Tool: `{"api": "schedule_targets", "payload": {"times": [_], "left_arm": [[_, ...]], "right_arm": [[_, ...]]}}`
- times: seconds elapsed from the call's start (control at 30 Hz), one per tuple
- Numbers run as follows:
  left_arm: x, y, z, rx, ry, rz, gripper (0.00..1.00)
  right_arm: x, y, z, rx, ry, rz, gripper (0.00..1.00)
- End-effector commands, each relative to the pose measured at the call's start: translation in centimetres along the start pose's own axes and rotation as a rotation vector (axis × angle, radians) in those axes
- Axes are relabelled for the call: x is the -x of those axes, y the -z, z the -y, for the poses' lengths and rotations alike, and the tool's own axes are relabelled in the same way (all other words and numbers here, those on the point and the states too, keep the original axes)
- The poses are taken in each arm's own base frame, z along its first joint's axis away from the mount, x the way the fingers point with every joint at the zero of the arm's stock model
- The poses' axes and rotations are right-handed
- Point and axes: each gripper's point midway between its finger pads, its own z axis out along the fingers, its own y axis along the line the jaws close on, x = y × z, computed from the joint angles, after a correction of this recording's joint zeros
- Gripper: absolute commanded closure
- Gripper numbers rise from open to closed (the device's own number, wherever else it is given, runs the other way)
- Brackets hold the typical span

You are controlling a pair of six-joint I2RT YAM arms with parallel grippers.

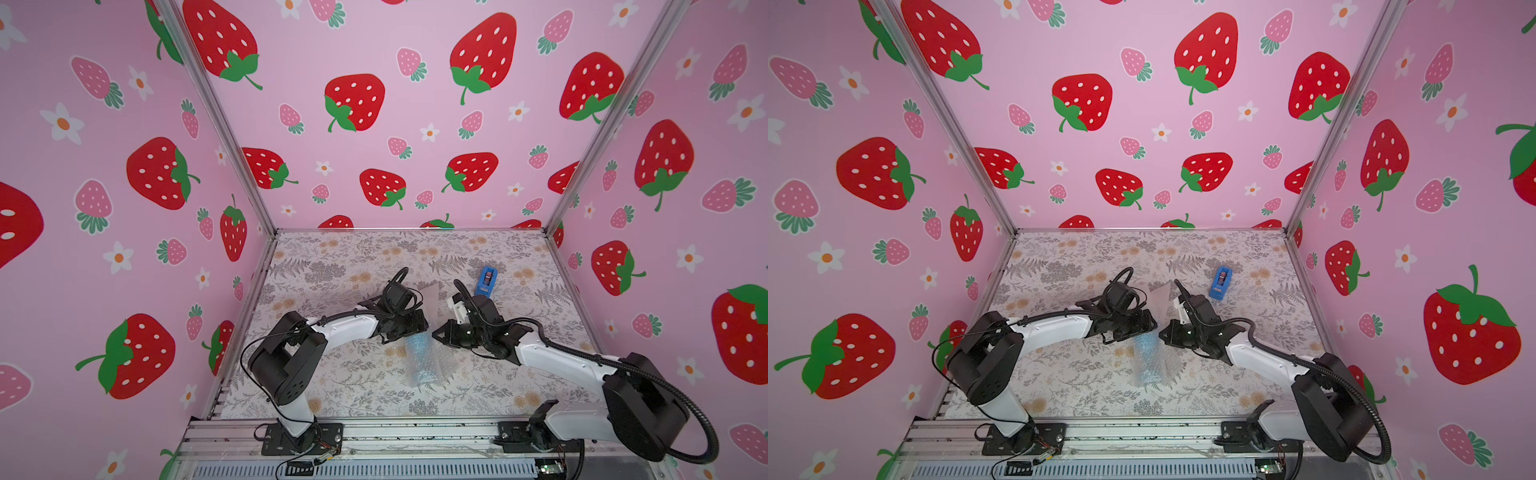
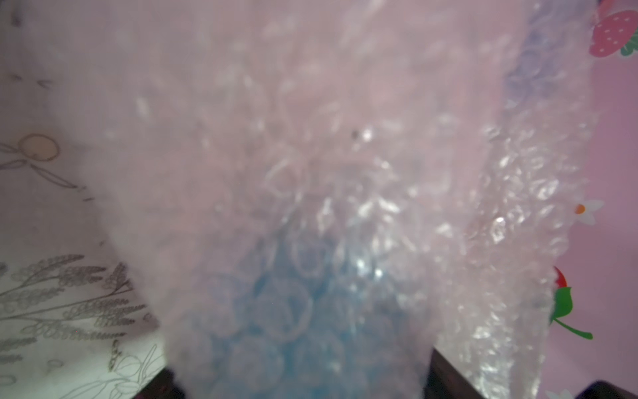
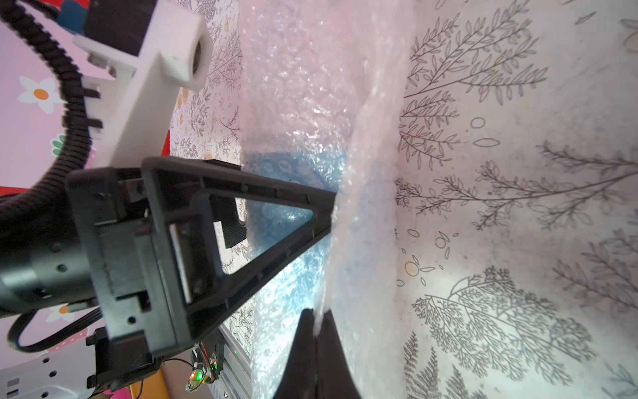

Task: Wrap wine glasses in bubble wrap
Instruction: Wrap the wine glass in bubble wrap.

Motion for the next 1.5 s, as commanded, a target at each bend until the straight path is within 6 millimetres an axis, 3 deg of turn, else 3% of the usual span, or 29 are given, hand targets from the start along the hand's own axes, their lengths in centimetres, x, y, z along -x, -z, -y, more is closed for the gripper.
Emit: {"api": "schedule_targets", "payload": {"times": [0.0, 0.2, 0.63, 0.83, 1.1, 1.33, 1.47], "left_arm": [[-1.2, 0.2, -0.4, -0.024, 0.01, -0.044, 0.1], [-1.0, 1.7, 0.4, -0.077, -0.023, -0.023, 0.0], [-0.8, 3.3, -1.1, -0.019, -0.011, 0.006, 0.01], [-1.2, 3.6, -1.3, -0.041, -0.008, 0.006, 0.09], [-1.6, 3.4, -1.5, -0.08, -0.01, 0.002, 0.36], [-2.0, 2.4, -1.6, -0.103, -0.001, -0.019, 0.45], [-2.2, 2.1, -1.7, -0.11, 0.005, -0.023, 0.46]], "right_arm": [[-0.2, 0.3, 0.6, -0.036, -0.042, 0.011, 1.0], [-0.3, 0.2, 0.7, -0.045, -0.04, 0.007, 1.0], [-0.2, 0.4, 0.5, -0.06, -0.02, 0.005, 1.0], [-0.1, 0.6, 0.3, -0.066, -0.009, 0.009, 1.0], [0.2, 0.8, -0.3, -0.063, 0.007, 0.011, 1.0], [1.1, 0.6, -3.8, 0.027, 0.028, 0.001, 1.0], [1.0, -0.3, -4.7, 0.042, 0.028, -0.015, 1.0]]}}
